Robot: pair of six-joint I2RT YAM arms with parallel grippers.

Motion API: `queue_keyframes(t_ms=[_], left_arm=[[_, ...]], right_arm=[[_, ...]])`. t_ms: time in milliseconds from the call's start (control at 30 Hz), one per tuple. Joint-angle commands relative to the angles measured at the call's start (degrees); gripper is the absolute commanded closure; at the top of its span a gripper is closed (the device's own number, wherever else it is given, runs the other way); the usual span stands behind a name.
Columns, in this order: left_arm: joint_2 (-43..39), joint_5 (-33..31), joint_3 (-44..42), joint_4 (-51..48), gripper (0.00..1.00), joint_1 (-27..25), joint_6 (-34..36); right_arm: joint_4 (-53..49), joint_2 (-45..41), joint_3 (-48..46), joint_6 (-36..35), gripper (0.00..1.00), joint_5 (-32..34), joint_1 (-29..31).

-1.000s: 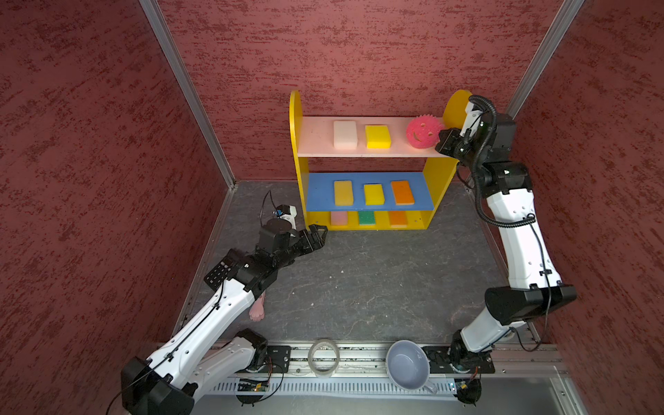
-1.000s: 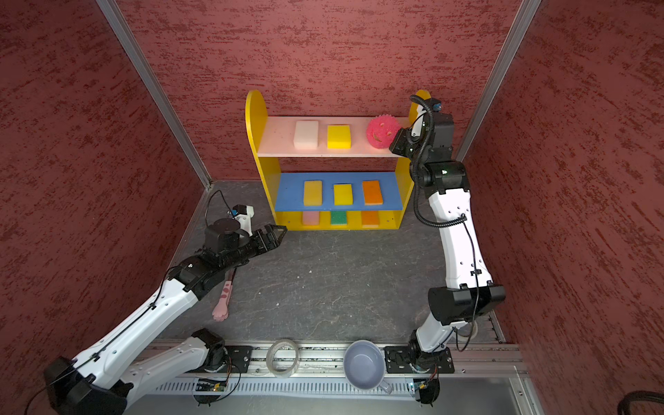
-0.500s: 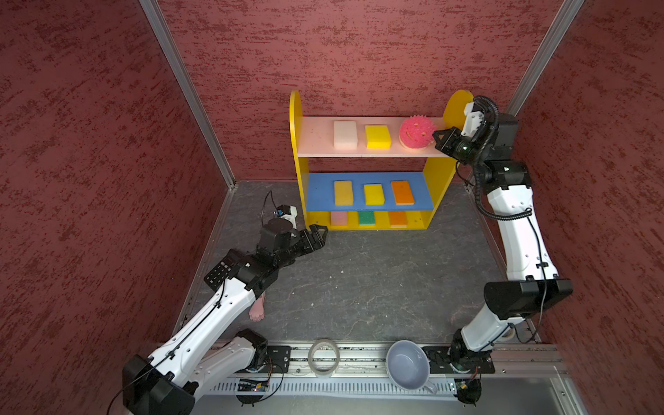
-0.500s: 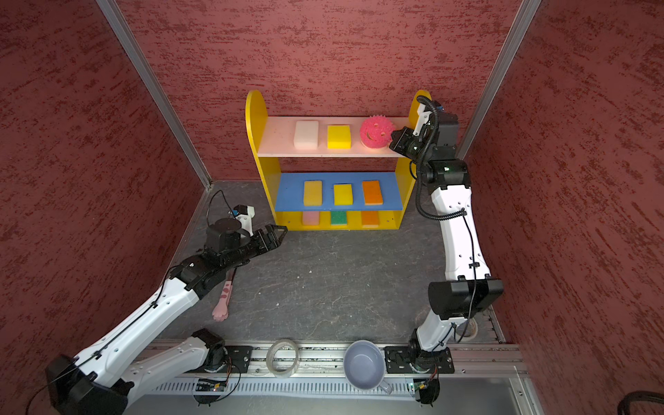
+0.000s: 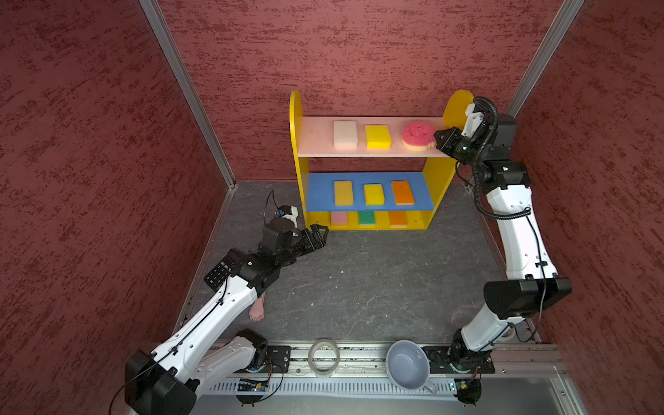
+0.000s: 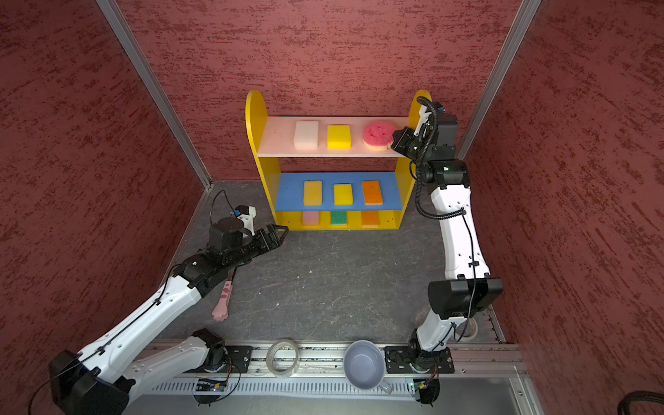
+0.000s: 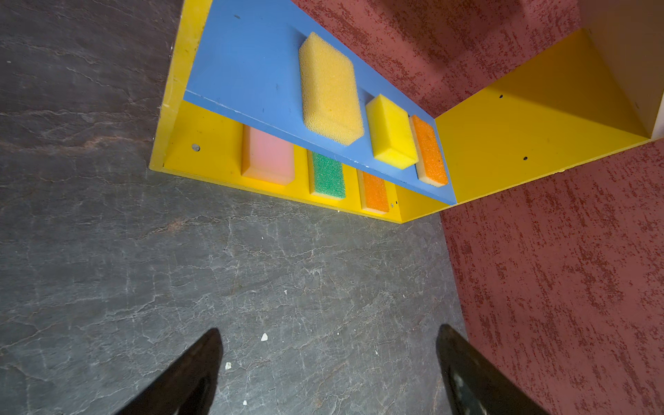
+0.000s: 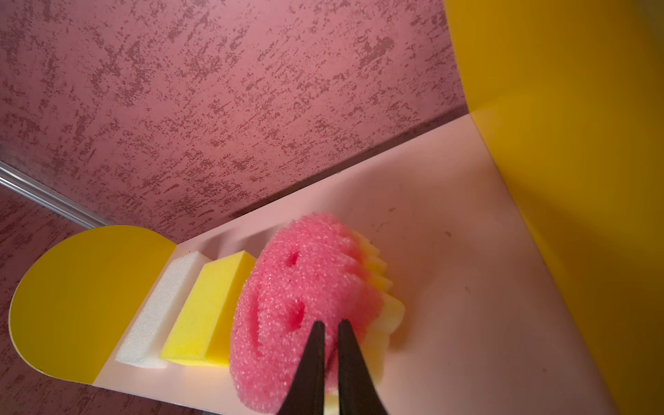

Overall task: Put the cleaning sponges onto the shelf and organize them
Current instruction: 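Set the pink smiley sponge beside the yellow sponge and open the right gripper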

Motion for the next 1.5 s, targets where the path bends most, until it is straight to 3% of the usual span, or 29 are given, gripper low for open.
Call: queue_keyframes(t_ms=[0, 533, 767, 833, 900, 1467], left_arm=[[0.43, 0.67, -0.65, 1.11, 0.08, 0.39, -0.39], [-0.34, 0.54, -0.31, 0.35, 0.07, 0.46, -0.14], [-0.76, 0.31, 0.32, -0.04, 0.06, 0.40, 0.11], [-0.70, 0.16, 0.24, 0.08, 0.06, 0.44, 0.21], [-0.44, 0.14, 0.27, -0.05, 0.06, 0.56, 0.30], [2.82, 1.51, 1.67, 1.45, 0.05, 0.66, -0.06]], right_arm=[[1.54, -1.57, -1.37, 0.55, 0.85, 2.13, -0.13], [0.05, -4.52, -2.14, -0.73, 0.77, 1.96, -0.13], [-0.21, -6.93, -4.67, -0.09, 0.76, -1.72, -0.13], [0.55, -7.77, -6.54, 0.44, 0.81, -3.27, -0.05], [1.00, -8.33, -8.07, 0.85, 0.99, -4.60, 0.13], [3.10, -5.16, -11.09, 1.15, 1.00, -7.63, 0.64]])
